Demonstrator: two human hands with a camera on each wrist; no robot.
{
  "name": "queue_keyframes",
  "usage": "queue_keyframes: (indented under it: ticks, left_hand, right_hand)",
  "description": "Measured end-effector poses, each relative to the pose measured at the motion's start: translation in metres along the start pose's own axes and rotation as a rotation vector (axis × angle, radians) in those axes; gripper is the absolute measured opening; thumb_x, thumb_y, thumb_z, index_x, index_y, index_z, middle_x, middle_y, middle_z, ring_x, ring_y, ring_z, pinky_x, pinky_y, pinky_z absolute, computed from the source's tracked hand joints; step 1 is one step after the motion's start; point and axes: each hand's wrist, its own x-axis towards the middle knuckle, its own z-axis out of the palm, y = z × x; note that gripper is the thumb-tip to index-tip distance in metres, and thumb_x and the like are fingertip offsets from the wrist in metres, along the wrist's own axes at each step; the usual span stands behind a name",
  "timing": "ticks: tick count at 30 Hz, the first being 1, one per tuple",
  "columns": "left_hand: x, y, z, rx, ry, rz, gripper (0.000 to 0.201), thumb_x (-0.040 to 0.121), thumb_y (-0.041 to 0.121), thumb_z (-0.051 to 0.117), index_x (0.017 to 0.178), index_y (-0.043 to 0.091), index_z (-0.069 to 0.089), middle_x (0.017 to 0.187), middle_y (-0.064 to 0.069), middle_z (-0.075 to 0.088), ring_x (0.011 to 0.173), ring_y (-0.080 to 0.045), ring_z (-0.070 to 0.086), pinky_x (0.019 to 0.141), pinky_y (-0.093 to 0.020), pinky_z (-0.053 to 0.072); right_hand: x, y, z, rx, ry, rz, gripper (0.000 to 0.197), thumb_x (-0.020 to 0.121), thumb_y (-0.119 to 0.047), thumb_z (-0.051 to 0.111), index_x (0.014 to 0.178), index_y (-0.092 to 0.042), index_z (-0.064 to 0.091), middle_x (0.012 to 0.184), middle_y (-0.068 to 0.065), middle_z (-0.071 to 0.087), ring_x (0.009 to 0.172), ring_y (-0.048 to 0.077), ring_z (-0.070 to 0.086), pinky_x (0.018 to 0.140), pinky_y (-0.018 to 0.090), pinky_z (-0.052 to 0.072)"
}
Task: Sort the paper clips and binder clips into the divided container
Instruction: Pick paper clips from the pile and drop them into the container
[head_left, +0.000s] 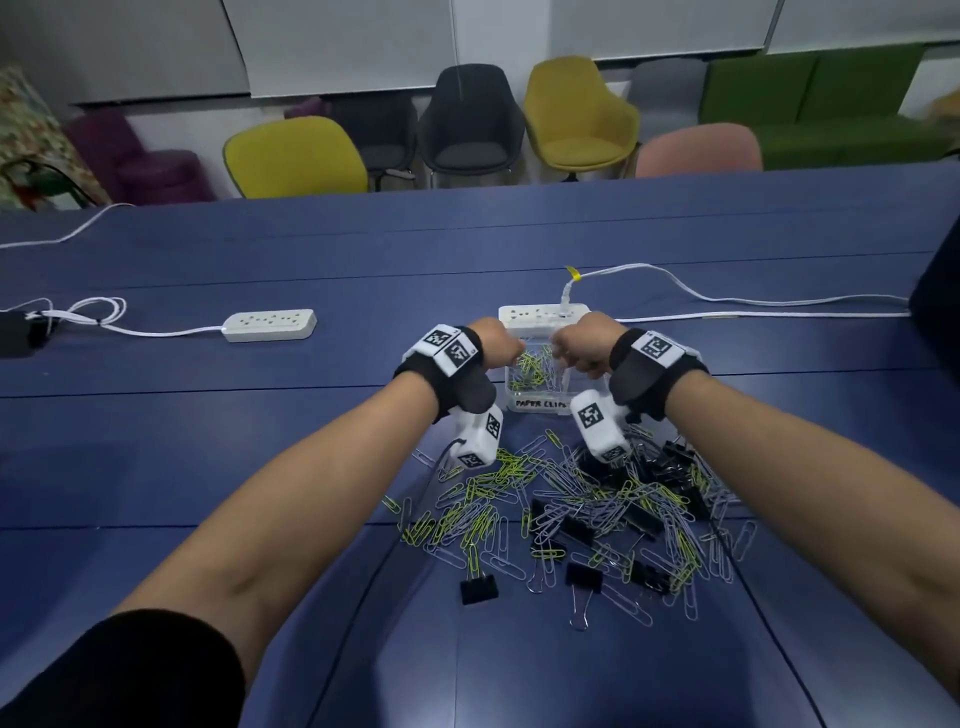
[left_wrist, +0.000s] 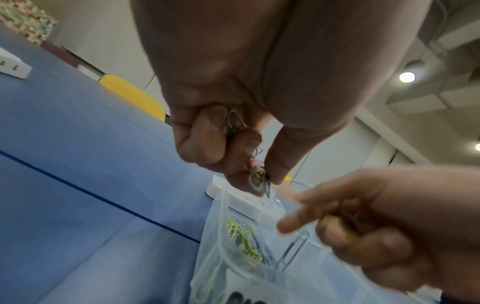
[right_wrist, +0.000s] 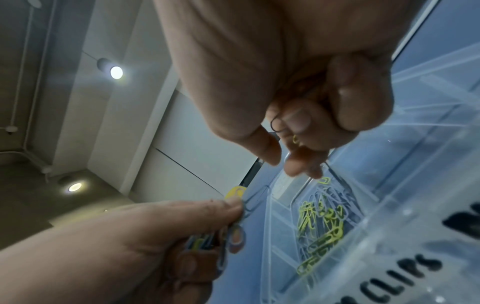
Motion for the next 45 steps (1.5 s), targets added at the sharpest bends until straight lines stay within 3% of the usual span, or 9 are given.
queue_keyframes:
  ticks: [5,11,16,19,23,26,30,40,45]
  left_hand:
    - [0.013,0.013,0.011,-0.028,0.033,-0.033,0.033,0.088,0.036,0.058,0.100,0.008,0.070,0.092,-0.009,0.067,0.073,-0.025,0.058,0.062,-0.027,0.045]
    - [0.017,0.019,0.017,-0.257,0.056,-0.052,0.018,0.088,0.021,0.061,0.099,0.007,0.063,0.095,-0.007,0.066,0.085,-0.025,0.063,0.083,-0.033,0.056]
    - [0.012,0.017,0.016,-0.470,0.092,-0.022,0.019,0.097,0.016,0.045,0.105,0.007,0.059,0.094,-0.013,0.063,0.079,-0.028,0.067,0.072,-0.040,0.062]
    - [0.000,0.006,0.012,-0.551,0.069,0.040,0.030,0.098,0.022,0.047,0.116,0.004,0.061,0.102,-0.012,0.064,0.082,-0.026,0.067,0.070,-0.038,0.061]
    - [-0.025,-0.014,0.008,-0.403,0.033,0.181,0.026,0.097,0.032,0.051,0.107,0.013,0.065,0.099,-0.003,0.073,0.077,-0.015,0.070,0.064,-0.027,0.055]
    - [-0.049,-0.021,0.014,-0.159,0.054,0.284,0.019,0.095,0.034,0.056,0.097,0.017,0.065,0.086,0.001,0.074,0.070,-0.011,0.069,0.061,-0.021,0.049]
    - [-0.070,-0.026,0.031,0.096,-0.131,0.376,0.020,0.091,0.032,0.062,0.110,0.025,0.066,0.100,0.008,0.069,0.084,-0.008,0.064,0.084,-0.029,0.052]
    - [-0.081,-0.020,0.064,0.550,-0.198,0.604,0.048,0.092,0.038,0.056,0.138,0.022,0.051,0.141,0.000,0.051,0.123,-0.022,0.048,0.104,-0.040,0.041]
    - [-0.084,-0.035,0.067,0.494,-0.170,0.581,0.041,0.085,0.044,0.064,0.125,0.031,0.061,0.127,0.004,0.056,0.116,-0.018,0.053,0.099,-0.041,0.046]
  right_hand:
    - [0.008,-0.007,-0.009,0.276,-0.002,0.047,0.018,0.095,-0.004,0.042,0.083,-0.007,0.056,0.062,0.005,0.045,0.046,0.014,0.029,0.037,0.017,0.024]
    - [0.021,-0.017,-0.007,0.669,-0.066,0.105,0.031,0.100,-0.023,0.042,0.124,-0.003,0.040,0.102,0.016,0.045,0.073,0.030,0.055,0.042,0.024,0.049]
    - [0.029,-0.010,-0.002,0.694,-0.148,0.054,0.024,0.096,-0.045,0.044,0.099,-0.021,0.040,0.071,0.005,0.026,0.054,0.016,0.024,0.051,0.029,0.022]
    - [0.021,-0.003,-0.006,0.667,-0.169,-0.007,0.035,0.096,-0.048,0.042,0.077,-0.019,0.040,0.069,0.004,0.037,0.056,0.017,0.032,0.053,0.028,0.024]
    - [-0.014,0.007,-0.019,0.441,-0.113,-0.212,0.034,0.098,-0.035,0.049,0.103,-0.006,0.064,0.086,0.010,0.069,0.074,0.021,0.067,0.066,0.028,0.049]
    - [-0.040,0.026,-0.030,0.013,-0.089,-0.351,0.019,0.092,-0.023,0.061,0.086,-0.007,0.068,0.070,0.007,0.069,0.056,0.015,0.066,0.048,0.022,0.044]
    - [-0.057,0.052,-0.034,-0.482,-0.159,-0.381,0.009,0.086,-0.026,0.069,0.082,-0.019,0.073,0.069,-0.003,0.072,0.058,0.005,0.067,0.059,0.018,0.049]
    - [-0.073,0.056,-0.002,-0.784,-0.211,-0.445,0.030,0.076,-0.035,0.076,0.105,-0.034,0.071,0.084,-0.010,0.064,0.079,0.011,0.062,0.070,0.025,0.050]
    - [-0.072,0.054,0.008,-0.889,-0.152,-0.555,0.015,0.082,-0.038,0.072,0.095,-0.033,0.074,0.073,-0.018,0.050,0.077,0.009,0.052,0.067,0.024,0.038]
